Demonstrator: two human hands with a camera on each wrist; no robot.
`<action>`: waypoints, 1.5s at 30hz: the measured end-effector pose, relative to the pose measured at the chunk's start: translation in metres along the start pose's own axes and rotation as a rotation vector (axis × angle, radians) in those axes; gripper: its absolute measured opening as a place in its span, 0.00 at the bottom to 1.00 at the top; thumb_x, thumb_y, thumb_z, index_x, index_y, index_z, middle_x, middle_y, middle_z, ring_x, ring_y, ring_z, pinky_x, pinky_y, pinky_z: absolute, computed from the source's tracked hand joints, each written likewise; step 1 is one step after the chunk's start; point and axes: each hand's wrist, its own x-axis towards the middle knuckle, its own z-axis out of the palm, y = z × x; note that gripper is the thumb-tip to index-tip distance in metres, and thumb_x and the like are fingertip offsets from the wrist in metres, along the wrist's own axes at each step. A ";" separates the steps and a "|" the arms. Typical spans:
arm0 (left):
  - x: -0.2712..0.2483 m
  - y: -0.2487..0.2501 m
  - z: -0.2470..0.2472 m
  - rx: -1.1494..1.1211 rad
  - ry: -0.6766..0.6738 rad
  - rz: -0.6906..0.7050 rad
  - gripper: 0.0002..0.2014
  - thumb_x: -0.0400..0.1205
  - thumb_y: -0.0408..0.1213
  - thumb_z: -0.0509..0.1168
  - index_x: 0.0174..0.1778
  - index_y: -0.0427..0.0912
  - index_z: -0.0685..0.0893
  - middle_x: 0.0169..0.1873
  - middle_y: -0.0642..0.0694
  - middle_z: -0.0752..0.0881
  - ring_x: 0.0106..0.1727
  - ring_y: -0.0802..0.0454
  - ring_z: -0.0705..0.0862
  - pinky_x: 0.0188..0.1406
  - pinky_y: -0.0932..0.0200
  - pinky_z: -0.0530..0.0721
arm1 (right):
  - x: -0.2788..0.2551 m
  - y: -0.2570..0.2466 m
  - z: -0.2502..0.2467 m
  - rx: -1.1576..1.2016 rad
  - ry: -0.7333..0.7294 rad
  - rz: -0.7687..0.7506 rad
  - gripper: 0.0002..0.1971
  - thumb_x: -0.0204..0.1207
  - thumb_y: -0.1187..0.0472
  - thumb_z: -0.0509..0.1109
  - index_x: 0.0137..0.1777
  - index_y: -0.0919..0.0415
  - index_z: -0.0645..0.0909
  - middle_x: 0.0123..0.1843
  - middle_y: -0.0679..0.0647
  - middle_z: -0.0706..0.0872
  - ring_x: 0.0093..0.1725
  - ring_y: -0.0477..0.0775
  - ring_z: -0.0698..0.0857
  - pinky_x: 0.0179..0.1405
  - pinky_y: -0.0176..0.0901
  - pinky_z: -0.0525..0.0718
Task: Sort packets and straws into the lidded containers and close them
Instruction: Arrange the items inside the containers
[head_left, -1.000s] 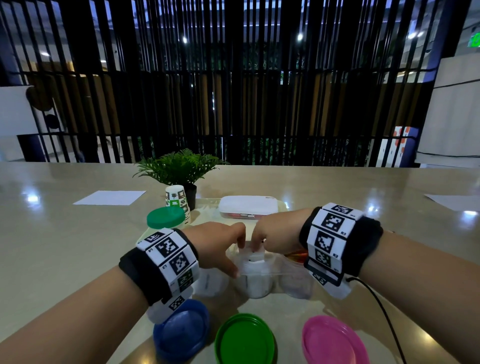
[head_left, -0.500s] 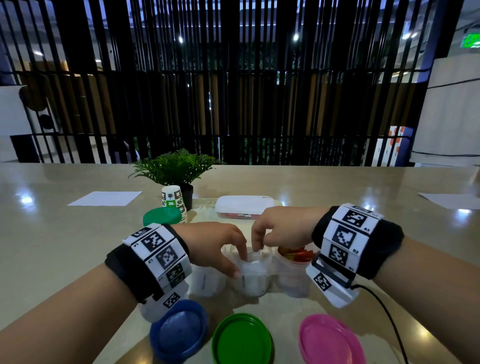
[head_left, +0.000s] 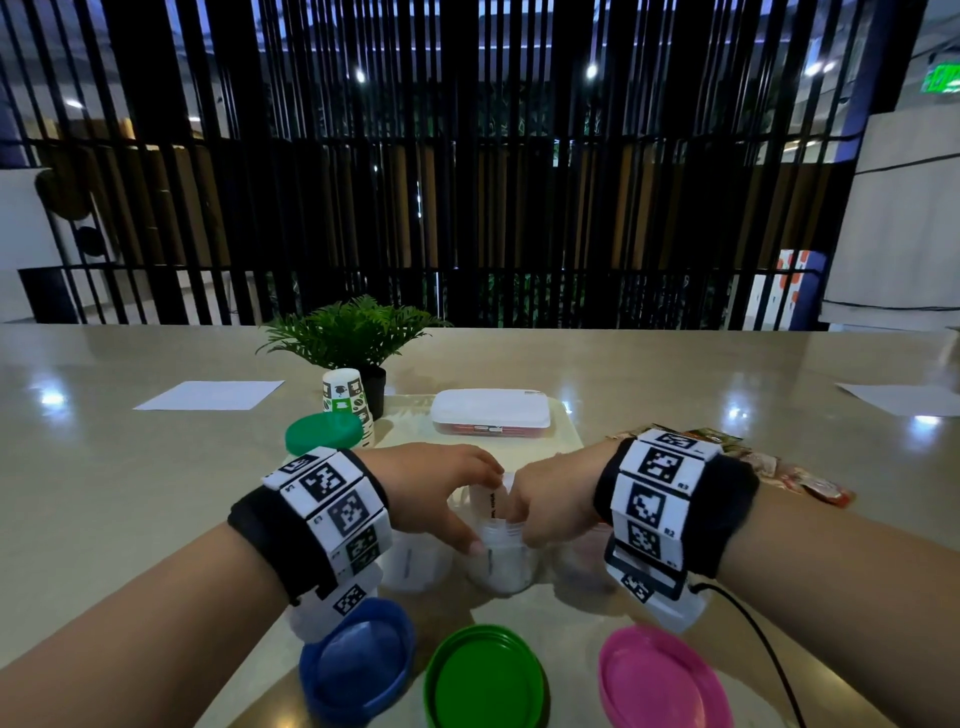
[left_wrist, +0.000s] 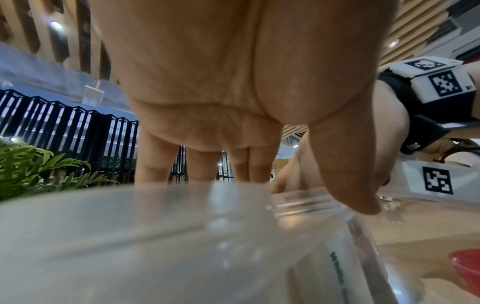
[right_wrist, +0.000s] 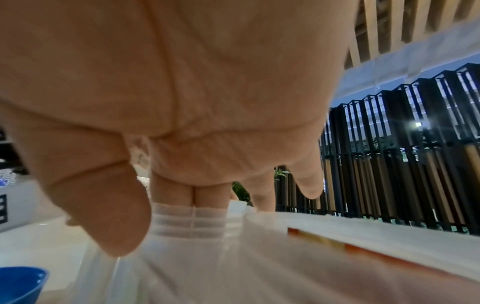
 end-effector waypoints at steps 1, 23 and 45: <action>0.000 0.001 0.000 0.005 0.002 0.003 0.37 0.76 0.53 0.73 0.81 0.49 0.69 0.80 0.57 0.65 0.77 0.56 0.67 0.77 0.55 0.67 | 0.000 0.002 0.000 0.000 0.008 0.001 0.15 0.82 0.63 0.59 0.66 0.60 0.80 0.50 0.52 0.77 0.49 0.51 0.74 0.30 0.34 0.65; -0.005 0.011 -0.004 0.018 -0.060 0.006 0.33 0.75 0.55 0.73 0.75 0.50 0.75 0.77 0.54 0.64 0.75 0.54 0.68 0.74 0.55 0.69 | -0.001 0.015 -0.005 0.170 0.093 -0.052 0.13 0.81 0.59 0.63 0.60 0.50 0.86 0.61 0.47 0.84 0.60 0.49 0.79 0.62 0.45 0.76; -0.008 0.026 0.001 0.184 -0.161 -0.061 0.32 0.75 0.59 0.71 0.76 0.57 0.75 0.74 0.55 0.66 0.69 0.50 0.71 0.66 0.48 0.76 | 0.002 0.024 0.012 -0.036 0.055 -0.107 0.24 0.81 0.64 0.53 0.73 0.45 0.75 0.82 0.48 0.66 0.85 0.44 0.46 0.82 0.64 0.45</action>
